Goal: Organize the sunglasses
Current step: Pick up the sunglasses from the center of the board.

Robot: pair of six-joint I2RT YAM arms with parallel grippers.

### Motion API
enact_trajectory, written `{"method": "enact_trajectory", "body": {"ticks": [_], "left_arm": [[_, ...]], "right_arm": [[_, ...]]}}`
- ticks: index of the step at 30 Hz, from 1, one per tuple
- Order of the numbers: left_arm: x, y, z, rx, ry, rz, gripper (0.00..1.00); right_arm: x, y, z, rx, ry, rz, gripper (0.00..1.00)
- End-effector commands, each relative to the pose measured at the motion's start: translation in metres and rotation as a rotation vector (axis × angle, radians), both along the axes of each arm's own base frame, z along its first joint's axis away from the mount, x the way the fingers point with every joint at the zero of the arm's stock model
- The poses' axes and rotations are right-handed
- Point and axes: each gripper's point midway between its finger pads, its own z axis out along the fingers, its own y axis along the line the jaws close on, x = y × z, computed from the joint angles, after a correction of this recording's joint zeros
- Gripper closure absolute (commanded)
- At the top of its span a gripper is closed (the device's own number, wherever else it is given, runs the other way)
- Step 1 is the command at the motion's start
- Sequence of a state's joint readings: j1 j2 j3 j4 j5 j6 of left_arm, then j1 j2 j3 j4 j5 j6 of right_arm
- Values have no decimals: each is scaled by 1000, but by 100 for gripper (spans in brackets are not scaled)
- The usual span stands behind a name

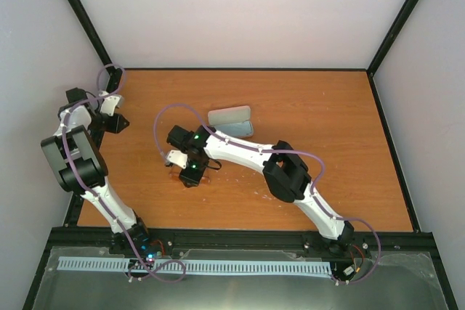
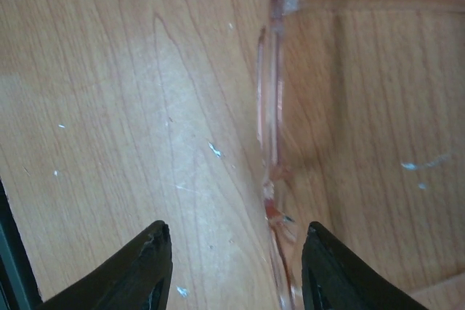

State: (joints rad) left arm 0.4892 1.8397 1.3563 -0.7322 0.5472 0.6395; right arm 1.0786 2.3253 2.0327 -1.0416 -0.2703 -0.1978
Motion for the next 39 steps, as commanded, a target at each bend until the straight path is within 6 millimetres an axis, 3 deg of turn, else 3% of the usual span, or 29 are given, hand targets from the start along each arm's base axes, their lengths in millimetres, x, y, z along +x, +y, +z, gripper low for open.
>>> {"method": "enact_trajectory", "body": {"ticks": [1,10,18,22,27,29,33,35,39], "left_arm": [[-4,-4,-11,-29,6,-21,80],[-10,-10,-17,-42,6,-34,80],[-11,-15,-19,-71,1,-42,80],[-11,-21,-12,-97,-16,-56,80],[-17,-47,4,-122,-50,-143,80],[-20,-62,7,-110,-59,-192,80],[-22,-92,12,-88,-78,-279,80],[-18,-101,16,-101,-83,-299,80],[-9,-122,30,-166,-89,-363,80]], "right_arm": [[-14,11,-13,-13,8,43,51],[-7,16,-38,-63,-14,16,63],[4,10,-48,-109,-66,-12,91],[8,8,-28,-96,-97,-34,97],[22,-4,31,-26,-131,-147,97],[28,-20,55,12,-123,-226,97],[32,-77,78,-5,-141,-357,97],[29,-113,81,-36,-151,-428,97],[33,-182,64,-95,-45,-688,97]]}}
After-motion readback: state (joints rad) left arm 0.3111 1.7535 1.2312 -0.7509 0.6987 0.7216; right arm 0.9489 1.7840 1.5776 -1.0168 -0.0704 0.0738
